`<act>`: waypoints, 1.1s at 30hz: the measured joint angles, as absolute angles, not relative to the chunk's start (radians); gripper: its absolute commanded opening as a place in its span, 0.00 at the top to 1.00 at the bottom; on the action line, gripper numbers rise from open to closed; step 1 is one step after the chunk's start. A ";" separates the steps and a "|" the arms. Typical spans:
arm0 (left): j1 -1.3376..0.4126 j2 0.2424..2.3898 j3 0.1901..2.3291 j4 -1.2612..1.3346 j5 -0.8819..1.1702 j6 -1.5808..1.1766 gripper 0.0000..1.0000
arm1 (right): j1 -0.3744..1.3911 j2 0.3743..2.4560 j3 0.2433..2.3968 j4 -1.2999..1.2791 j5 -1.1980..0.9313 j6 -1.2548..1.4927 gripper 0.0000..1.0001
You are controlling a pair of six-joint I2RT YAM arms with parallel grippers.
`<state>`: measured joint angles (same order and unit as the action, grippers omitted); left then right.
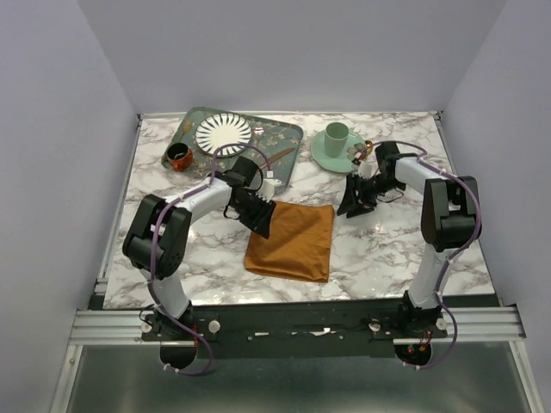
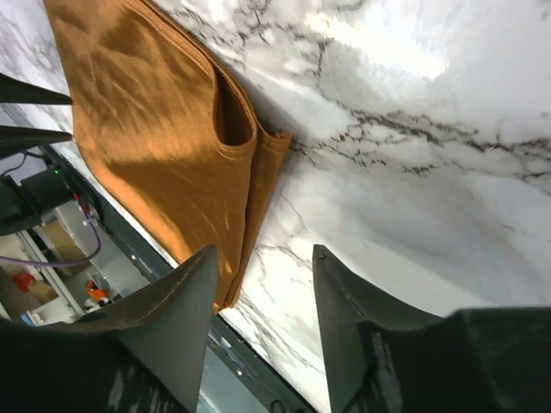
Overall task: Fold the napkin into a case and place the utensils inside
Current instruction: Smooth out the lower triangle-folded napkin at the center of the board, then pick up the lower triangle-folded napkin from the center of the board.
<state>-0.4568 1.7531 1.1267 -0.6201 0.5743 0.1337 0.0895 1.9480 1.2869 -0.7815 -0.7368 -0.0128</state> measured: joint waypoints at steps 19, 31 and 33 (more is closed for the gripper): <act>-0.458 1.841 1.157 -0.715 0.582 0.221 0.61 | 0.089 2.151 1.461 -0.801 -0.852 0.060 0.40; -0.458 1.860 1.187 -0.724 0.582 0.220 0.61 | 0.119 2.167 1.462 -0.776 -0.908 0.081 0.48; -0.458 1.861 1.187 -0.724 0.582 0.220 0.61 | 0.123 2.180 1.462 -0.772 -0.912 0.089 0.55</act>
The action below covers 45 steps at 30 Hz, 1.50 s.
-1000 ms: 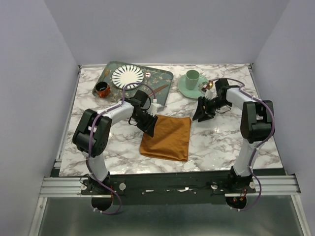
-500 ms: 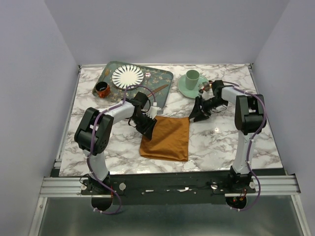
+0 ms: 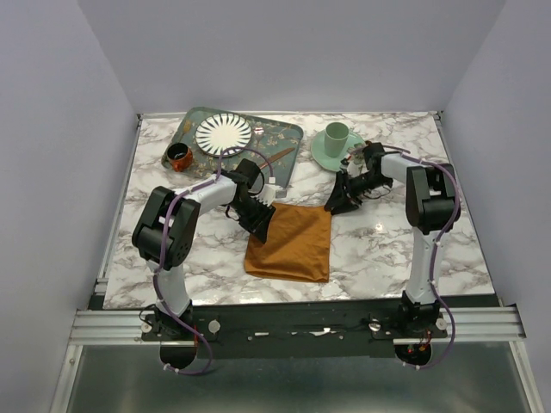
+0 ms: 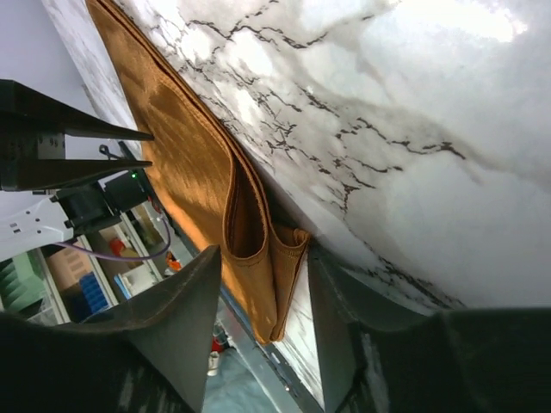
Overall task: Fold the napkin into a case and place the utensils inside
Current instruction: Pick up the lower triangle-folded napkin from the center of the board.
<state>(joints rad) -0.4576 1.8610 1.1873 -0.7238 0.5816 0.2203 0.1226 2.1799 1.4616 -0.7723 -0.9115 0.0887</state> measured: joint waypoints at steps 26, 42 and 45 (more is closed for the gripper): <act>-0.283 1.592 1.181 -0.517 0.632 0.025 0.34 | 0.210 2.053 1.449 -0.750 -0.902 -0.022 0.99; -0.105 1.512 1.072 -0.461 0.621 -0.061 0.32 | 0.477 1.935 1.430 -0.764 -0.628 -0.332 0.99; -0.091 1.501 1.054 -0.453 0.620 -0.061 0.32 | 0.537 1.901 1.405 -0.768 -0.577 -0.424 0.99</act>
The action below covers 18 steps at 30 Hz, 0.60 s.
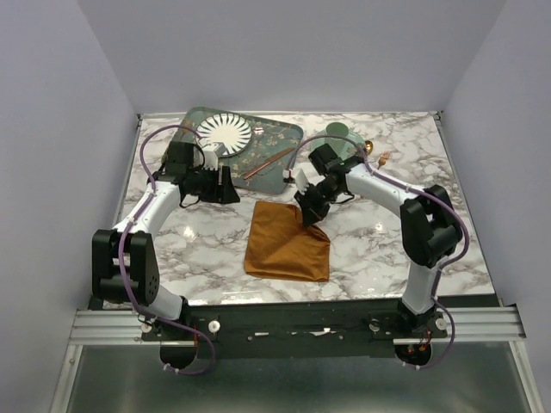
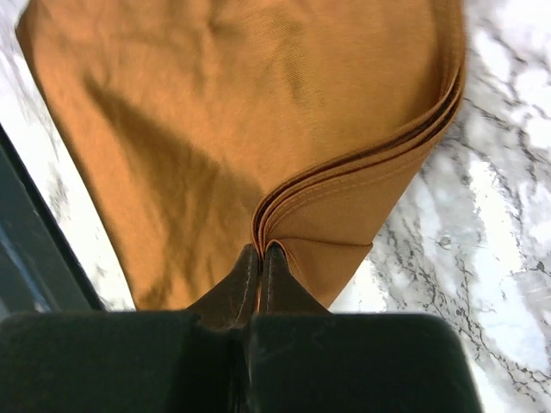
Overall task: Fold the napkin into a case and place the utensils inside
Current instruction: Pick up the lower triangle-folded napkin from the center of the board, then fold the lower triangle-folded napkin at the center of the board.
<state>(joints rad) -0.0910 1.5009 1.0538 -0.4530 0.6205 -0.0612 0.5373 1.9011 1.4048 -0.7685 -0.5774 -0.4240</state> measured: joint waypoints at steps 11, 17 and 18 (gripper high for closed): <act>-0.056 1.493 1.024 -0.449 0.614 -0.041 0.32 | 0.688 1.712 1.198 -0.770 -0.474 -0.823 0.99; -0.052 1.490 1.024 -0.450 0.613 0.004 0.35 | 0.726 1.615 1.050 -0.751 -0.433 -1.037 0.99; -0.052 1.490 1.024 -0.450 0.613 0.017 0.35 | 0.728 1.605 1.032 -0.748 -0.428 -1.066 0.99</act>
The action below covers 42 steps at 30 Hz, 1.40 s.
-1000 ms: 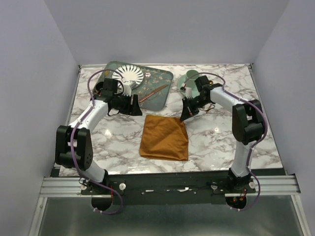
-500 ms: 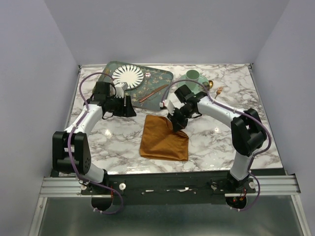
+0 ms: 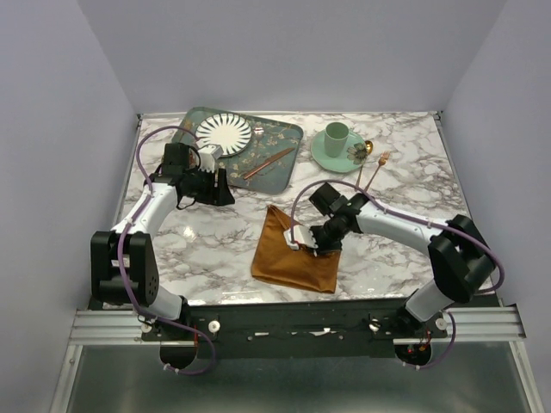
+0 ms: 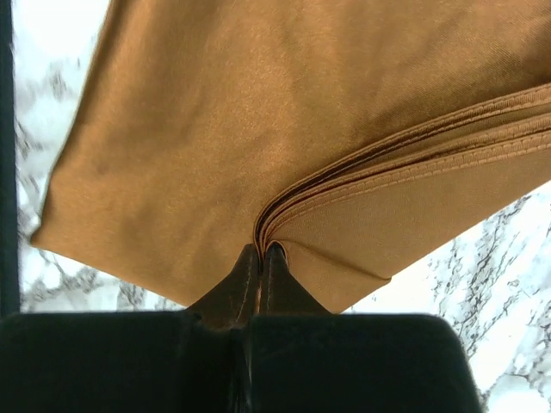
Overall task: Fold the napkin into a case and place the utensils inside
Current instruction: Fold the lower triangle-folded napkin at the center of the board.
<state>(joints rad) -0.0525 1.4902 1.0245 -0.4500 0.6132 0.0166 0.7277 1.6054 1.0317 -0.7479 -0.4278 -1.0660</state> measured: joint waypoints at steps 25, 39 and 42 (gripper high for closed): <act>-0.350 1.807 1.395 -0.668 0.755 0.819 0.31 | 0.734 1.425 0.807 -0.629 -0.359 -1.412 0.99; -0.435 1.918 1.416 -0.746 0.724 1.027 0.35 | 0.734 1.413 0.793 -0.625 -0.355 -1.411 0.99; -0.441 1.927 1.417 -0.751 0.714 1.042 0.35 | 0.734 1.413 0.793 -0.624 -0.355 -1.411 0.99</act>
<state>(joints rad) -0.4408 1.9266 1.4166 -0.7513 0.7143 1.0416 0.7341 1.4128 0.7925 -0.6243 -0.3553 -1.4113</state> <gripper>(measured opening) 0.652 0.019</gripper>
